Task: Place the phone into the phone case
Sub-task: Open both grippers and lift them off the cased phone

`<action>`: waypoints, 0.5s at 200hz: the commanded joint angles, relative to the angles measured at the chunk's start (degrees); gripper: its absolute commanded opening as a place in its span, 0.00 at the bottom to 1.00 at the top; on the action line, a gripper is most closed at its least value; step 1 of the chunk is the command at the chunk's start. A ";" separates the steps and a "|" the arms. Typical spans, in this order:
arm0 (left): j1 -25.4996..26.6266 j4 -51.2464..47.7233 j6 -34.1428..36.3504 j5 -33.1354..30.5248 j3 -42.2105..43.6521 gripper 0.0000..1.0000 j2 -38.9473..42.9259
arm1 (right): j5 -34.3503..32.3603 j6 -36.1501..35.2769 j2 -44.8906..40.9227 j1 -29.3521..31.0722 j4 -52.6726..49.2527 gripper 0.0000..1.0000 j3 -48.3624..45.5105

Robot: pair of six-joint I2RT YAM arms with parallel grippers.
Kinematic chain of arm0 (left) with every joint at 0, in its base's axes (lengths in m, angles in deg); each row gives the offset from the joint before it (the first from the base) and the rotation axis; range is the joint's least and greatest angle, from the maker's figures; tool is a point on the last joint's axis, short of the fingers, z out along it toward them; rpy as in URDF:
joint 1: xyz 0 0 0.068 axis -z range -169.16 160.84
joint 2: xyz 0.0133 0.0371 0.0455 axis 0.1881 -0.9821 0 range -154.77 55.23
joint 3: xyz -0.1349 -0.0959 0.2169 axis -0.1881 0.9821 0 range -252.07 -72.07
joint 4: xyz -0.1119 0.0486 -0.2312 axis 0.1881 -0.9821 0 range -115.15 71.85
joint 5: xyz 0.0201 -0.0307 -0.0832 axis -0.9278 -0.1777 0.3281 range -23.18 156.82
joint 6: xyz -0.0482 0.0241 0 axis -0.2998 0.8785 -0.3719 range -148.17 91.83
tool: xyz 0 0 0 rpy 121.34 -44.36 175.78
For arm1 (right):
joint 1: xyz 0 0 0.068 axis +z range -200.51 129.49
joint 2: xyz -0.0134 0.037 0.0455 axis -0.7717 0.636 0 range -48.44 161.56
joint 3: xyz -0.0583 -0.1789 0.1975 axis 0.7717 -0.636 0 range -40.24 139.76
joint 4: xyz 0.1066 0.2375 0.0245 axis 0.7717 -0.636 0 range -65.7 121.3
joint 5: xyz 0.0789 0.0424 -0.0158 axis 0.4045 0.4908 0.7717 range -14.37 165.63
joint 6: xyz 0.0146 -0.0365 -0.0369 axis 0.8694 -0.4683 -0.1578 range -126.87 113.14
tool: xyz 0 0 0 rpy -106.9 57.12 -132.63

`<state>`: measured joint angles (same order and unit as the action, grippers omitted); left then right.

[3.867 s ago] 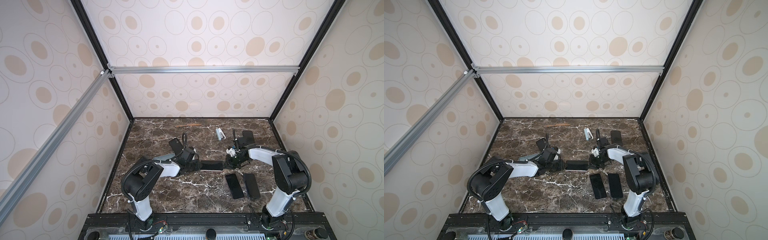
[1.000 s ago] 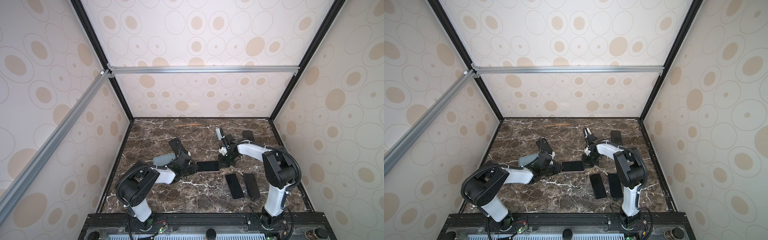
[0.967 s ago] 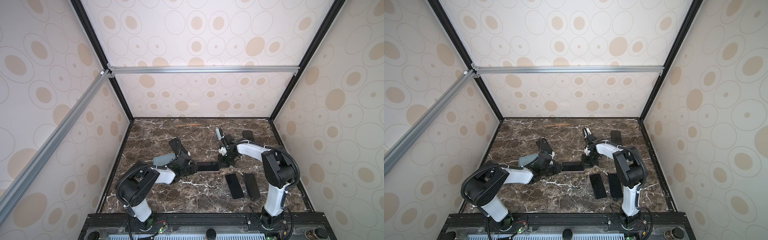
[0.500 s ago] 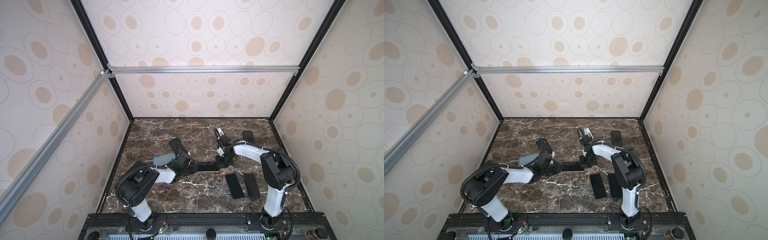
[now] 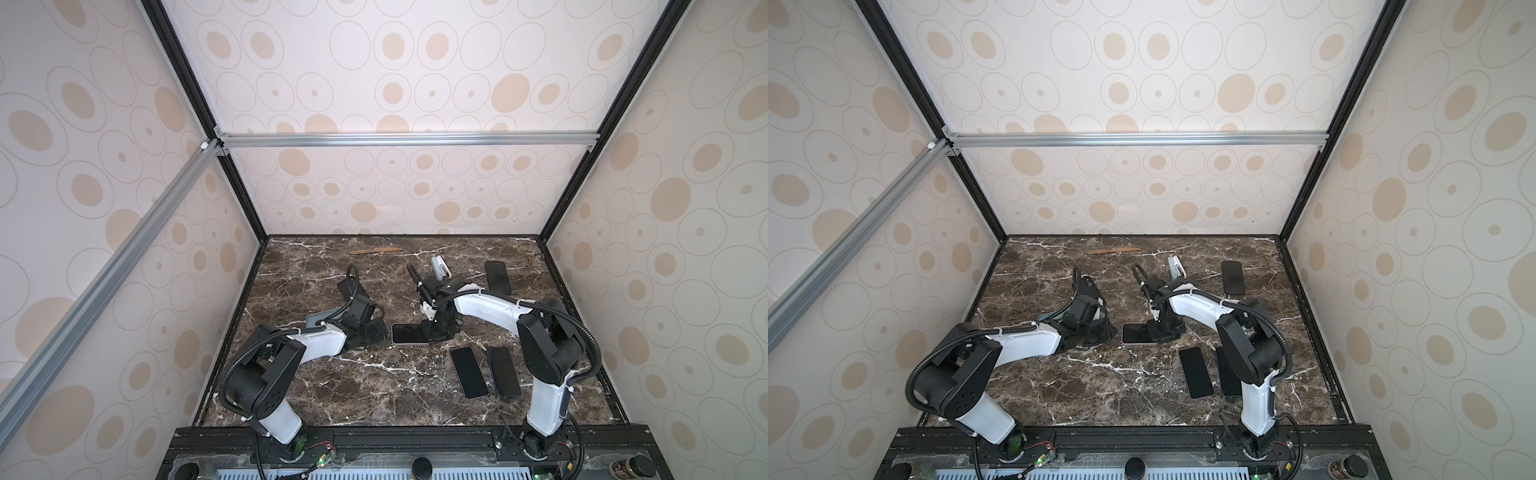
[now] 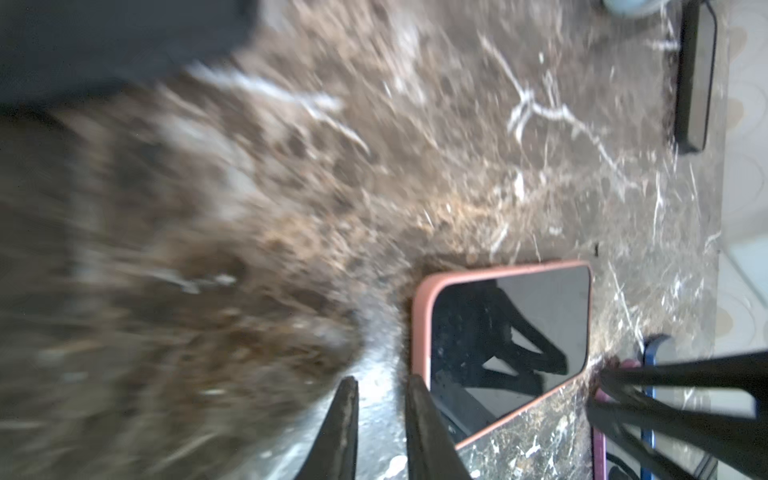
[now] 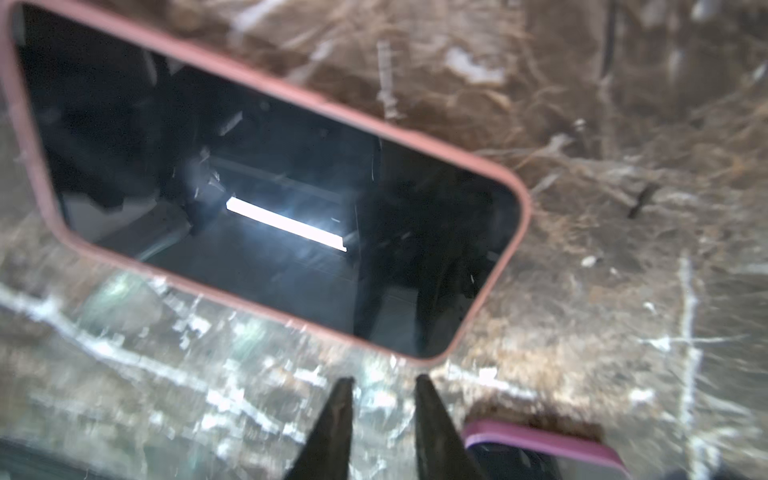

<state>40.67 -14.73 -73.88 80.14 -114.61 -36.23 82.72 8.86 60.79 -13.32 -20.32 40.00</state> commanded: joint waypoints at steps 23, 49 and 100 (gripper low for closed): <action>-5.56 -8.01 17.90 -3.26 -11.97 0.27 6.38 | -1.62 -13.58 1.51 -0.01 -8.32 0.47 11.84; -6.94 -4.51 31.28 -7.79 -12.63 0.33 12.34 | -2.35 -19.56 -0.23 0.01 -5.50 0.56 13.39; -8.30 14.67 44.58 -9.32 1.09 0.48 28.45 | -0.68 -30.11 -5.02 -0.01 5.95 0.65 7.96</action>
<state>33.15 -8.85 -38.76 72.31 -118.57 -13.23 81.24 -13.17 59.64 -13.34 -19.44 50.87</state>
